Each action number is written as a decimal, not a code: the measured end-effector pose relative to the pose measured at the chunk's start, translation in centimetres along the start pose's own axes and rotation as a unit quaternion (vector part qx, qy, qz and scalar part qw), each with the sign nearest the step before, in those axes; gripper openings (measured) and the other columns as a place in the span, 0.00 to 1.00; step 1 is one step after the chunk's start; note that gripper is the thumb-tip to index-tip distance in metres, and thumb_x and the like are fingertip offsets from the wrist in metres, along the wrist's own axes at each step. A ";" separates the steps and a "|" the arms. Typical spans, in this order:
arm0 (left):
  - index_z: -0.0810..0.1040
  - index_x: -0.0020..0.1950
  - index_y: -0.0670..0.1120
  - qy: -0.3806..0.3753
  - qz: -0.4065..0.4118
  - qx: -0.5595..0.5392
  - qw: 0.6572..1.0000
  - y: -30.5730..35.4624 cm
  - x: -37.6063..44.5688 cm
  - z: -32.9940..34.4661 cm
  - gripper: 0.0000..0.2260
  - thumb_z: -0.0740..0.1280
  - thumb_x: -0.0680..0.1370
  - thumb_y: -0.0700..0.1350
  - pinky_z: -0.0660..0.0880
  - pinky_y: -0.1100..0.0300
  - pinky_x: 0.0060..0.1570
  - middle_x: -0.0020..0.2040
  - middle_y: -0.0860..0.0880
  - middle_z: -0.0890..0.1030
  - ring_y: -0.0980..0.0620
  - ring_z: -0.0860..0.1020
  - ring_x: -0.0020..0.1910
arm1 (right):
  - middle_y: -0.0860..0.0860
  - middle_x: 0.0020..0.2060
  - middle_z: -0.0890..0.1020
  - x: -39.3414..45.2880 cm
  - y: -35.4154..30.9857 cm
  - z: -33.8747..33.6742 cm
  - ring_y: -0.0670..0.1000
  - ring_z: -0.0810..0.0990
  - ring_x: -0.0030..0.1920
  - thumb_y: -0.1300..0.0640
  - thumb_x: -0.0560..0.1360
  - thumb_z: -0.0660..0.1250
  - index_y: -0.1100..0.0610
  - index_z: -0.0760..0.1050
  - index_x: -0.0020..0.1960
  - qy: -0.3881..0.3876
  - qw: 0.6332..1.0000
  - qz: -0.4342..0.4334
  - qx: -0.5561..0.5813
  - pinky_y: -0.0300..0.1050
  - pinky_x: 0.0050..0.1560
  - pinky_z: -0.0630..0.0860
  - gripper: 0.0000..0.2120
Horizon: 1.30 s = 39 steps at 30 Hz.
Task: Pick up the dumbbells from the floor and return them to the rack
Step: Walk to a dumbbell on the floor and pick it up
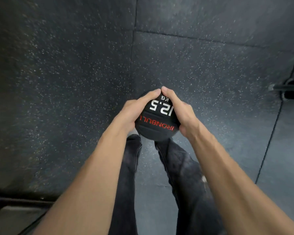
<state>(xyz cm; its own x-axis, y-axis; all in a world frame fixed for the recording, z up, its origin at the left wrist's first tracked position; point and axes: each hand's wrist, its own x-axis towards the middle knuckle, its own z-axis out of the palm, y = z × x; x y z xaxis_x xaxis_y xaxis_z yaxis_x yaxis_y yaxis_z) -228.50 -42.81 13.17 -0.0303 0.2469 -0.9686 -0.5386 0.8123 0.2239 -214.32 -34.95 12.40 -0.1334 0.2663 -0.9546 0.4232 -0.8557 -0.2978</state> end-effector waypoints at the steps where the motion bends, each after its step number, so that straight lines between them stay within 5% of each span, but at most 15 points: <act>1: 0.87 0.55 0.47 0.000 0.001 -0.023 1.000 0.1 -2.8 -0.4 0.23 0.79 0.67 0.61 0.82 0.53 0.51 0.48 0.48 0.89 0.49 0.88 0.46 | 0.54 0.46 0.90 -2.6 -0.7 0.6 0.54 0.89 0.47 0.38 0.68 0.79 0.60 0.85 0.57 -0.005 1.000 -0.001 -0.015 0.45 0.41 0.86 0.29; 4: 0.88 0.53 0.47 0.021 0.013 -0.078 0.997 0.1 -10.6 -1.5 0.23 0.80 0.65 0.61 0.82 0.53 0.52 0.47 0.47 0.89 0.49 0.88 0.46 | 0.53 0.46 0.90 -9.8 -3.5 2.7 0.52 0.90 0.45 0.37 0.65 0.80 0.60 0.83 0.59 -0.018 0.997 -0.011 -0.075 0.43 0.39 0.84 0.33; 13: 0.88 0.54 0.48 0.078 0.095 -0.270 0.955 -1.7 -28.0 -9.6 0.28 0.81 0.61 0.63 0.80 0.47 0.60 0.48 0.47 0.89 0.46 0.87 0.49 | 0.52 0.44 0.90 -27.1 -7.8 15.2 0.54 0.90 0.45 0.36 0.57 0.83 0.57 0.85 0.56 -0.050 0.969 -0.073 -0.229 0.55 0.55 0.85 0.36; 18: 0.85 0.57 0.46 0.106 0.139 -0.329 0.928 -3.9 -36.5 -15.5 0.33 0.82 0.60 0.62 0.82 0.45 0.56 0.48 0.45 0.88 0.44 0.88 0.47 | 0.53 0.47 0.90 -33.9 -6.2 22.1 0.55 0.90 0.47 0.34 0.56 0.83 0.57 0.82 0.60 -0.086 0.954 -0.111 -0.264 0.58 0.59 0.84 0.40; 24: 0.84 0.58 0.46 0.173 0.170 -0.382 0.892 -8.0 -46.3 -22.7 0.33 0.80 0.61 0.65 0.82 0.54 0.46 0.46 0.48 0.89 0.48 0.88 0.44 | 0.53 0.47 0.90 -41.7 -3.8 31.4 0.54 0.90 0.47 0.31 0.57 0.81 0.56 0.83 0.60 -0.169 0.905 -0.133 -0.368 0.54 0.58 0.84 0.40; 28: 0.86 0.55 0.45 0.220 0.182 -0.462 0.840 -10.8 -51.2 -27.4 0.28 0.81 0.63 0.61 0.83 0.51 0.52 0.45 0.46 0.89 0.46 0.88 0.44 | 0.52 0.46 0.90 -44.9 -1.8 38.2 0.54 0.89 0.48 0.29 0.56 0.80 0.56 0.85 0.56 -0.207 0.862 -0.133 -0.442 0.55 0.60 0.83 0.39; 32: 0.87 0.51 0.43 0.276 0.208 -0.530 0.775 -13.2 -55.6 -32.7 0.15 0.79 0.71 0.52 0.83 0.58 0.40 0.44 0.45 0.88 0.47 0.88 0.42 | 0.50 0.48 0.89 -47.2 0.3 46.3 0.53 0.88 0.49 0.22 0.52 0.75 0.55 0.86 0.54 -0.226 0.797 -0.183 -0.530 0.52 0.58 0.82 0.44; 35: 0.87 0.52 0.43 0.319 0.220 -0.572 0.723 -15.0 -58.6 -35.3 0.15 0.80 0.71 0.49 0.84 0.55 0.46 0.46 0.44 0.88 0.46 0.88 0.47 | 0.49 0.48 0.89 -49.7 1.9 52.2 0.53 0.88 0.49 0.22 0.49 0.76 0.53 0.86 0.54 -0.271 0.749 -0.195 -0.572 0.53 0.58 0.83 0.45; 39: 0.86 0.53 0.42 0.373 0.241 -0.613 0.653 -17.1 -62.3 -38.0 0.16 0.80 0.69 0.48 0.83 0.50 0.49 0.46 0.43 0.88 0.45 0.88 0.46 | 0.46 0.45 0.89 -54.1 4.1 58.5 0.51 0.88 0.50 0.27 0.52 0.78 0.50 0.87 0.50 -0.354 0.685 -0.206 -0.602 0.54 0.59 0.83 0.35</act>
<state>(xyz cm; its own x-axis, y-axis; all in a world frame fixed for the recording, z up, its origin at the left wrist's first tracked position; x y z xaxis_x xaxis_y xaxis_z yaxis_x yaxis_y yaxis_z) -249.41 -92.20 65.59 -0.6014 -0.3802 -0.7027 -0.5704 -0.4115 0.7108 -257.79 -78.82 62.90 -0.6853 -0.2715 -0.6757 0.5940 0.3285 -0.7344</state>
